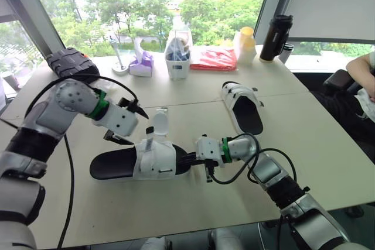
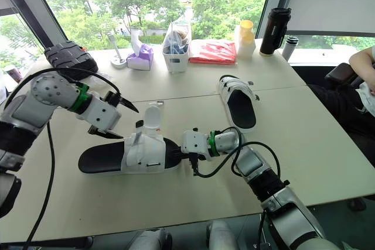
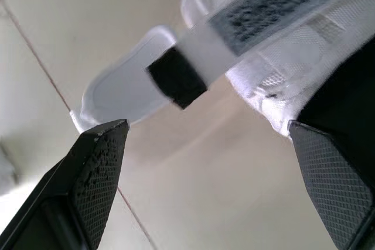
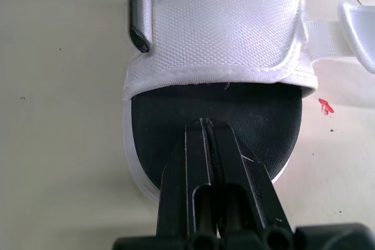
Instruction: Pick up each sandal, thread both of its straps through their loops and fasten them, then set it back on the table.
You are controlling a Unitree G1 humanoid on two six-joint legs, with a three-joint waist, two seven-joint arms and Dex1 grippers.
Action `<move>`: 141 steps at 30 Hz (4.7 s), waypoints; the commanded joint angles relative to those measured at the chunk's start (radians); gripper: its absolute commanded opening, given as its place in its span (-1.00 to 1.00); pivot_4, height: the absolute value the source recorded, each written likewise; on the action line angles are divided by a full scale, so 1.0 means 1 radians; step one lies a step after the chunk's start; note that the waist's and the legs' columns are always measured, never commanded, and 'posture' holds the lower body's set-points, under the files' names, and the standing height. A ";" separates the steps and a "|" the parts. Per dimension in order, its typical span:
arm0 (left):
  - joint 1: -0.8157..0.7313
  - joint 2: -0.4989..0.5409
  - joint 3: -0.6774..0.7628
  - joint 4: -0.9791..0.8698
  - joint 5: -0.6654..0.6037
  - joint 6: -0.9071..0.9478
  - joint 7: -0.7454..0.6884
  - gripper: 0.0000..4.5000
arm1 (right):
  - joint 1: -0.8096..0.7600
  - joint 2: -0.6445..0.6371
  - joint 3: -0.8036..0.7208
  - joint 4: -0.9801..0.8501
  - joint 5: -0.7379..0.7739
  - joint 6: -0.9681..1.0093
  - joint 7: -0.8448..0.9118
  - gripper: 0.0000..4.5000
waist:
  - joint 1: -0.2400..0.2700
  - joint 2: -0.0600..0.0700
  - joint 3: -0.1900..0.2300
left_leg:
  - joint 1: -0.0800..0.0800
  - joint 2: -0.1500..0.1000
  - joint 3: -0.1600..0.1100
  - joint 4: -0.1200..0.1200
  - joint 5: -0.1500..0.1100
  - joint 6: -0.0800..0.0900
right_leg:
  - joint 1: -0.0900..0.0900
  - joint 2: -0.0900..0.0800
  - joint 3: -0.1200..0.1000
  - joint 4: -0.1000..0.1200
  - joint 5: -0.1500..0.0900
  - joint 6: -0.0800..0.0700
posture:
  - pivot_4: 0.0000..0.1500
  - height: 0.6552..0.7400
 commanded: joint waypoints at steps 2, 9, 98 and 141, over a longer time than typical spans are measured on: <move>0.105 -0.018 0.159 -0.139 -0.211 0.377 0.066 0.99 | 0.011 -0.002 0.014 0.003 -0.018 0.011 0.002 -1.00 | -0.002 0.000 0.000 | 0.000 0.000 -0.001 0.000 0.000 0.000 | 0.000 0.000 0.000 0.000 0.000 0.000 | 1.00 1.00; 0.231 -0.097 0.320 -0.257 -0.461 0.834 0.203 0.99 | 0.008 -0.003 0.016 0.004 -0.016 0.010 0.007 -1.00 | -0.009 0.000 0.000 | 0.000 0.000 -0.001 0.000 0.000 0.000 | 0.000 0.000 0.000 0.000 0.000 0.000 | 1.00 1.00; 0.273 -0.418 0.483 -0.013 -0.565 0.762 0.317 -0.98 | 0.047 -0.025 0.040 -0.059 -0.013 0.018 0.064 -1.00 | -0.009 0.000 0.000 | 0.000 -0.001 0.000 -0.001 0.000 -0.001 | 0.000 -0.004 0.000 -0.003 0.000 0.000 | 1.00 1.00; 0.267 -0.321 0.401 0.216 -0.302 0.602 0.298 0.98 | 0.054 -0.021 0.046 -0.067 -0.020 0.019 0.055 -1.00 | -0.012 0.000 -0.001 | 0.000 -0.002 -0.001 -0.002 0.000 -0.001 | 0.000 -0.004 0.000 -0.004 0.000 0.000 | 1.00 1.00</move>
